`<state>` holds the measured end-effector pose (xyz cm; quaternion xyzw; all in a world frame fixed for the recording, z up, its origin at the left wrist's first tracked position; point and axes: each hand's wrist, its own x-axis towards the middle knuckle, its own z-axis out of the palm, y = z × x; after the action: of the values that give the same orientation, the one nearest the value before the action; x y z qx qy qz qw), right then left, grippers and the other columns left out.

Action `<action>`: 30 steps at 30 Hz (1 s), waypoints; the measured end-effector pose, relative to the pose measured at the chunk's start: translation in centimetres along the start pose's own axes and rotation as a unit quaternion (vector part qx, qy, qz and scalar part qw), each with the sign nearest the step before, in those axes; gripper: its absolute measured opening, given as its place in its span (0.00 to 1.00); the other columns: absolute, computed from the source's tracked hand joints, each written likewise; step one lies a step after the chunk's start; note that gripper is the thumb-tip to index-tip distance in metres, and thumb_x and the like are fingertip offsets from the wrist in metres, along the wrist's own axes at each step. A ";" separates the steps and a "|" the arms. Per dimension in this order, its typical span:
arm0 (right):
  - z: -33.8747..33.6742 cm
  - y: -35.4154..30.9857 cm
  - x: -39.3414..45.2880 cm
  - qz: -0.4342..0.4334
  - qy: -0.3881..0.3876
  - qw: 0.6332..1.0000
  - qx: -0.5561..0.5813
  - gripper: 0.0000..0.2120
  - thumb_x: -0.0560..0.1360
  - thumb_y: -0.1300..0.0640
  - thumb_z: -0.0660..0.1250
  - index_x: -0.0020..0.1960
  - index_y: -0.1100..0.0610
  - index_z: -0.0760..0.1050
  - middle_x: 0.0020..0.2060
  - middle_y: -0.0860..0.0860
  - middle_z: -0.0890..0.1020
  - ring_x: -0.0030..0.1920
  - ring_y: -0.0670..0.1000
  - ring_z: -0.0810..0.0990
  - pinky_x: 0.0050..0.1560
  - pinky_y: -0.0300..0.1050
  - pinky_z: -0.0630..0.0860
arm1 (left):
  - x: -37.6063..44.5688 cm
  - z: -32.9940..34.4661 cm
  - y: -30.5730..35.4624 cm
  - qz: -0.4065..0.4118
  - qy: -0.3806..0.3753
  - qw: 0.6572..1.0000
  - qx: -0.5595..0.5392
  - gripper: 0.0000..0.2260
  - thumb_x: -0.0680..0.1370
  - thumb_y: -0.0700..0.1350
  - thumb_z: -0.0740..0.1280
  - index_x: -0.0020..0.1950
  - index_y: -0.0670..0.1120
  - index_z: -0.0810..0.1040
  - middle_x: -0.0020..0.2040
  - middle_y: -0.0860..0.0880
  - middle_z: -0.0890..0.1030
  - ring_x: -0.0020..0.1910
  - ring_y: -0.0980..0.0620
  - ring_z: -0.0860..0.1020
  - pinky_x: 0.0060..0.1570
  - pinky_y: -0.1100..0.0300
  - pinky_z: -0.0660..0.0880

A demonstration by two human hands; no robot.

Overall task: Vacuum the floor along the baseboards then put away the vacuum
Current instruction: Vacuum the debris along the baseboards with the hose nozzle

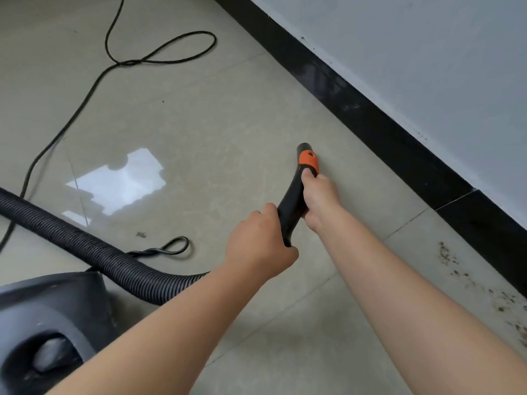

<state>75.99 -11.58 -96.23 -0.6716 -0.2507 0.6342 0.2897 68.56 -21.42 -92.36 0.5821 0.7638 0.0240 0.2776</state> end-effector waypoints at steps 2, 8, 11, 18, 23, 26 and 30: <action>-0.2 0.2 -0.3 -0.003 0.019 1.000 -0.004 0.20 0.80 0.51 0.56 0.69 0.57 0.65 0.62 0.55 0.74 0.61 0.58 0.74 0.61 0.57 0.73 | -0.4 -0.6 0.0 0.011 -0.019 1.000 -0.008 0.14 0.71 0.46 0.67 0.46 0.47 0.61 0.37 0.52 0.68 0.29 0.54 0.70 0.26 0.62 0.63; -2.0 -0.8 -1.4 -0.010 0.047 0.999 0.010 0.19 0.80 0.52 0.57 0.68 0.58 0.64 0.61 0.55 0.73 0.60 0.58 0.74 0.57 0.56 0.76 | 0.2 -1.3 1.1 0.044 -0.052 0.998 -0.016 0.13 0.70 0.45 0.68 0.47 0.46 0.64 0.34 0.52 0.72 0.27 0.53 0.73 0.27 0.62 0.68; -4.5 -0.4 -1.9 -0.015 0.095 0.995 0.038 0.18 0.80 0.52 0.59 0.66 0.59 0.65 0.60 0.54 0.74 0.58 0.57 0.75 0.58 0.55 0.75 | 0.4 -0.8 2.2 0.080 -0.082 0.993 -0.014 0.14 0.69 0.45 0.69 0.49 0.46 0.66 0.34 0.52 0.72 0.29 0.54 0.72 0.29 0.62 0.68; -11.1 2.5 -4.1 0.007 0.184 0.975 0.123 0.25 0.78 0.52 0.63 0.70 0.58 0.61 0.62 0.56 0.74 0.60 0.58 0.75 0.62 0.55 0.73 | -0.8 1.3 5.2 0.170 -0.183 0.968 0.006 0.15 0.68 0.44 0.71 0.51 0.48 0.69 0.40 0.50 0.77 0.38 0.51 0.76 0.37 0.60 0.73; -15.6 4.9 -6.3 0.065 0.185 0.961 0.197 0.27 0.75 0.53 0.67 0.69 0.60 0.61 0.61 0.56 0.73 0.56 0.55 0.74 0.57 0.51 0.76 | -1.8 2.4 6.8 0.202 -0.256 0.944 0.041 0.15 0.67 0.42 0.71 0.49 0.51 0.71 0.41 0.52 0.78 0.41 0.51 0.77 0.41 0.59 0.74; -17.9 5.5 -7.2 0.087 0.167 0.953 0.238 0.27 0.75 0.56 0.68 0.69 0.60 0.62 0.60 0.56 0.74 0.55 0.55 0.75 0.49 0.49 0.77 | -2.1 3.3 8.0 0.207 -0.280 0.936 0.058 0.14 0.66 0.41 0.72 0.45 0.54 0.71 0.40 0.53 0.78 0.40 0.52 0.77 0.39 0.60 0.73; -19.0 5.1 -7.6 0.100 0.157 0.949 0.256 0.27 0.75 0.58 0.68 0.69 0.60 0.61 0.61 0.57 0.73 0.58 0.57 0.74 0.53 0.52 0.77 | -2.6 3.9 8.9 0.225 -0.260 0.936 0.075 0.14 0.66 0.41 0.71 0.46 0.53 0.72 0.40 0.52 0.78 0.40 0.52 0.77 0.40 0.59 0.74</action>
<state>94.21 -21.89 -93.99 -0.6879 0.0371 0.5890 0.4225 78.57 -22.00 -91.45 0.7437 0.5135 -0.1236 0.4099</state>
